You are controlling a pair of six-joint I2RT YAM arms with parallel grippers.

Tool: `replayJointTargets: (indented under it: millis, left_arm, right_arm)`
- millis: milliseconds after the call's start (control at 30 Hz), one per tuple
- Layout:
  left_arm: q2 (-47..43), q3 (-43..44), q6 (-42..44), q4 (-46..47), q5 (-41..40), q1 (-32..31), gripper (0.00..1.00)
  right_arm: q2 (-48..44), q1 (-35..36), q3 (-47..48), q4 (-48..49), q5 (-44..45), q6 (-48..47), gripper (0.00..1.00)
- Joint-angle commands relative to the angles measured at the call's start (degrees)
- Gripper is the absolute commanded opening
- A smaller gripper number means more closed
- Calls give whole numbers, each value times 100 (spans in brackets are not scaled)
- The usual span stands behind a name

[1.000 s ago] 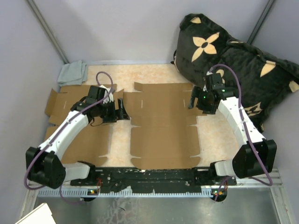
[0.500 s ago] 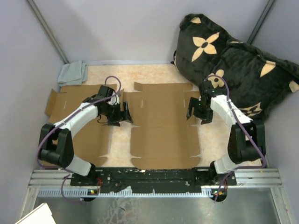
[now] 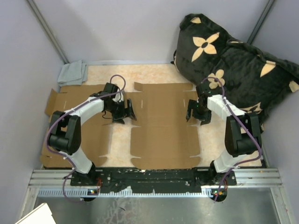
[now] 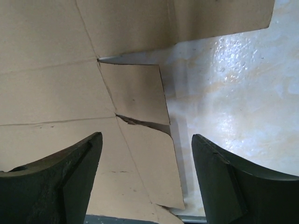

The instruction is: Fold the paper box

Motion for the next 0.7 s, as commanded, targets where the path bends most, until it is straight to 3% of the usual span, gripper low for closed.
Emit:
replayJointTargets:
  millis: [0,433,667]
  left_arm:
    - [271,263,93,56,80,6,87]
    - [901,834,101,44,153,-95,80]
    - [1180,1178,137,-90,224,-160,64]
  right_arm:
    - [129,2,203,198,185,-163,78]
    - [786,4,553,391,295,-281,74]
    - [836,4,742,343,125,-312,48]
